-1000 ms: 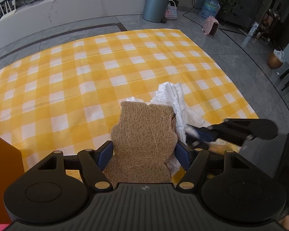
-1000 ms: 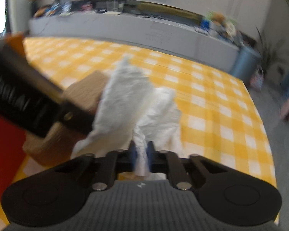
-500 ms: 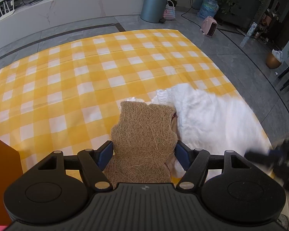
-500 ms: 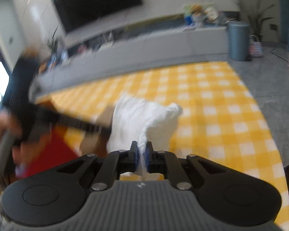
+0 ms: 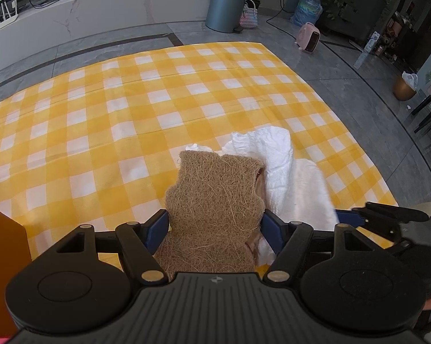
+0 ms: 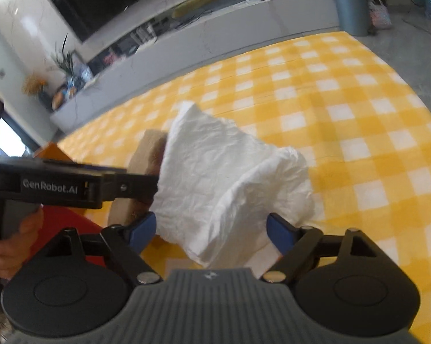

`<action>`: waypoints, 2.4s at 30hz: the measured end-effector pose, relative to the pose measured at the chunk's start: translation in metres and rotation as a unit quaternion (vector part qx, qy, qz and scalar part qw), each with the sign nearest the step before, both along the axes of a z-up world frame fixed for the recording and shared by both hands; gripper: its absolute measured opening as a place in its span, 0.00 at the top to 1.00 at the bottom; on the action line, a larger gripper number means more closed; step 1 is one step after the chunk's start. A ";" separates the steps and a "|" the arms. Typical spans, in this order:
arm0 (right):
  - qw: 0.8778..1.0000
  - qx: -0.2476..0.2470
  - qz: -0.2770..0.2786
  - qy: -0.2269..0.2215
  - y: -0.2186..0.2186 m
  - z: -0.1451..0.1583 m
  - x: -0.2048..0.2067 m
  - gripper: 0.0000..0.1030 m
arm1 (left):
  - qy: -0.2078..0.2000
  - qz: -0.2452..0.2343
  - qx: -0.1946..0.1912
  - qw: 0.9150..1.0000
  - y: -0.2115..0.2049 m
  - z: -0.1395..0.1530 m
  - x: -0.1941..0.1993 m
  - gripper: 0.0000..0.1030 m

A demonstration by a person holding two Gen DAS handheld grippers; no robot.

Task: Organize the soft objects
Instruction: 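Close the right tool on the white crumpled cloth, then lift the white cloth with the right tool while the left tool holds the coir mat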

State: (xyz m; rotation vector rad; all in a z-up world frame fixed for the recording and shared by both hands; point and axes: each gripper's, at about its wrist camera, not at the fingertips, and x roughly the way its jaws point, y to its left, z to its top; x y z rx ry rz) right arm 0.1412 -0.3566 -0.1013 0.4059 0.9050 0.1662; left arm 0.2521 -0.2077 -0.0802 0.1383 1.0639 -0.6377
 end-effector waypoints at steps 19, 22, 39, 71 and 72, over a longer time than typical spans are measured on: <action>0.996 -0.076 -0.033 -0.035 -0.016 0.024 -0.022 0.87 | 0.005 0.008 0.006 1.000 0.000 -0.002 0.002 0.22; 0.993 -0.114 -0.023 -0.033 -0.013 0.037 -0.036 0.87 | 0.005 0.009 0.004 1.000 0.000 -0.002 0.002 0.22; 0.939 -0.326 -0.022 -0.106 0.015 0.127 -0.110 0.86 | 0.016 0.006 -0.007 1.000 0.003 -0.002 0.005 0.22; 0.966 -0.255 -0.002 0.032 -0.008 -0.009 0.007 0.75 | 0.021 0.006 0.000 1.000 0.000 -0.004 0.006 0.22; 0.967 -0.252 -0.013 0.024 -0.010 -0.004 0.002 0.76 | 0.021 0.006 -0.001 1.000 0.000 -0.004 0.006 0.22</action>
